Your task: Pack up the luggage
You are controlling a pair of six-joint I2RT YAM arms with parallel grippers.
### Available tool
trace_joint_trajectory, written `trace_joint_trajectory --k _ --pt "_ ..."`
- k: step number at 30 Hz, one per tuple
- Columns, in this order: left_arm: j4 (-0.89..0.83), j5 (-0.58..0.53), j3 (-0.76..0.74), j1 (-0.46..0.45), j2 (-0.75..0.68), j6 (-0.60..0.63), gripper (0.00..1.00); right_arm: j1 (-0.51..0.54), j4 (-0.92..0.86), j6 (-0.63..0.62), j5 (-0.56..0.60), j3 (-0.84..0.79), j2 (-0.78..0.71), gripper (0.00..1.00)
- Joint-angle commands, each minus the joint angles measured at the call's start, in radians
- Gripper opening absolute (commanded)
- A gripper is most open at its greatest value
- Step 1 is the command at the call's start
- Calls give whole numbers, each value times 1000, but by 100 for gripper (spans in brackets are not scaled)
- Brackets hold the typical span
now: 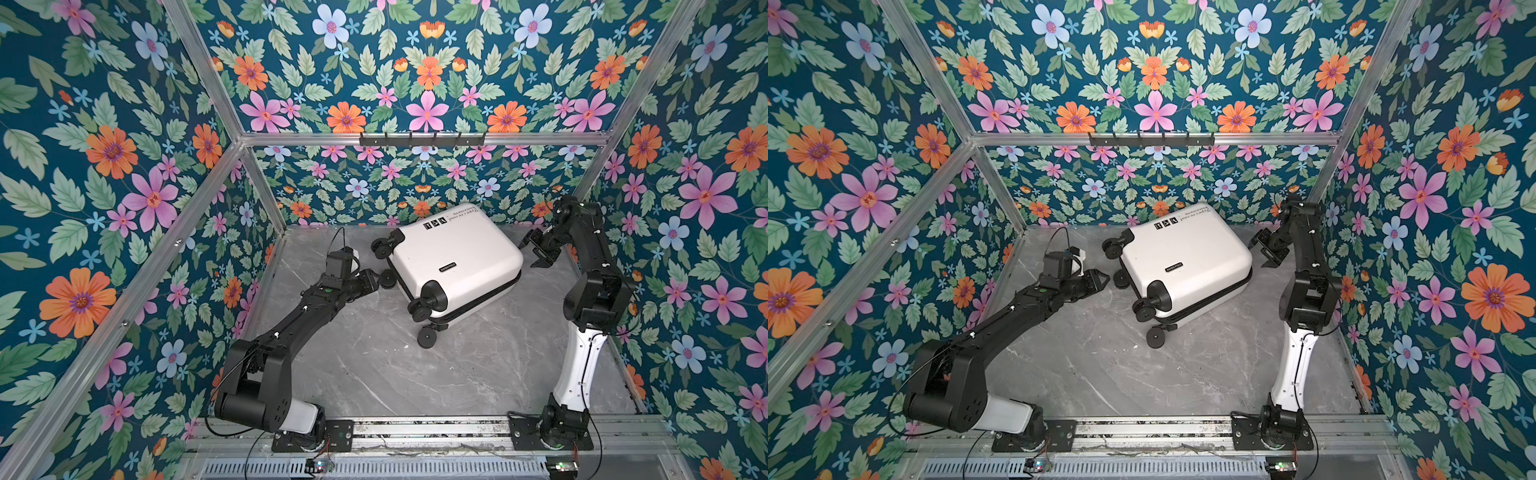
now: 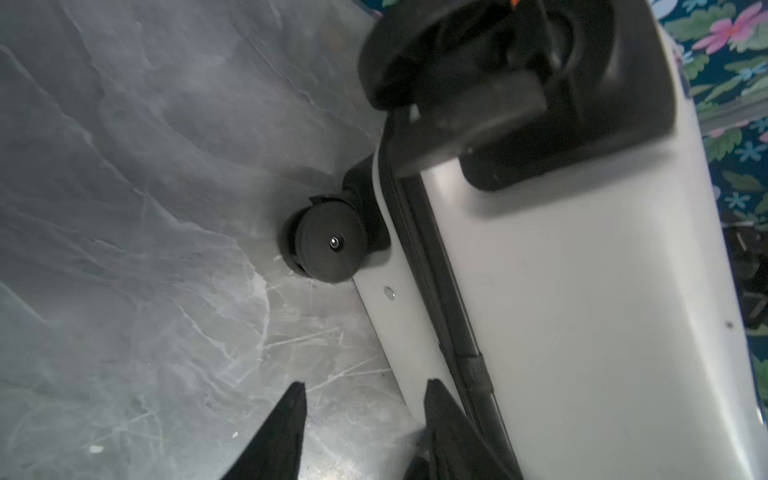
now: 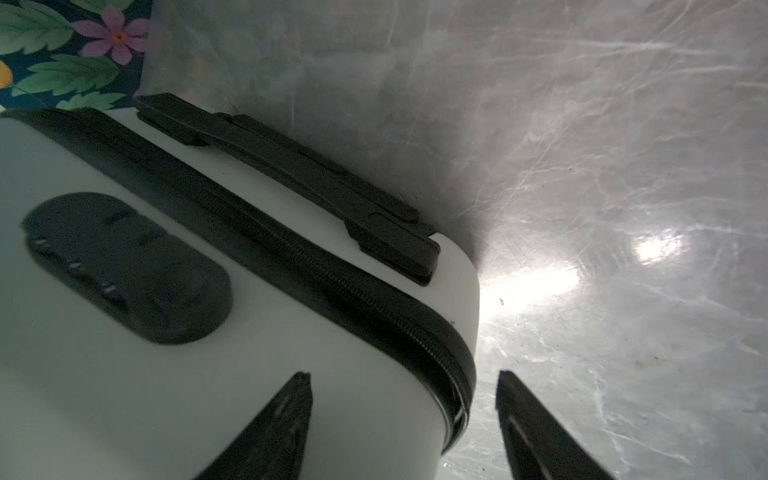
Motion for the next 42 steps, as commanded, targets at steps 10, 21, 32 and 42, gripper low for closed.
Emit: trace_joint_trajectory --k 10,21,32,42 --pt "200 54 56 84 96 -154 52 -20 94 -15 -55 -240 -124 71" --pt "56 228 579 226 502 -49 54 -68 337 90 -86 -824 -510 61" --pt "267 696 602 213 624 -57 47 107 480 191 -76 -884 -426 47" --pt "88 707 335 54 382 127 46 107 200 7 -23 -400 -136 49"
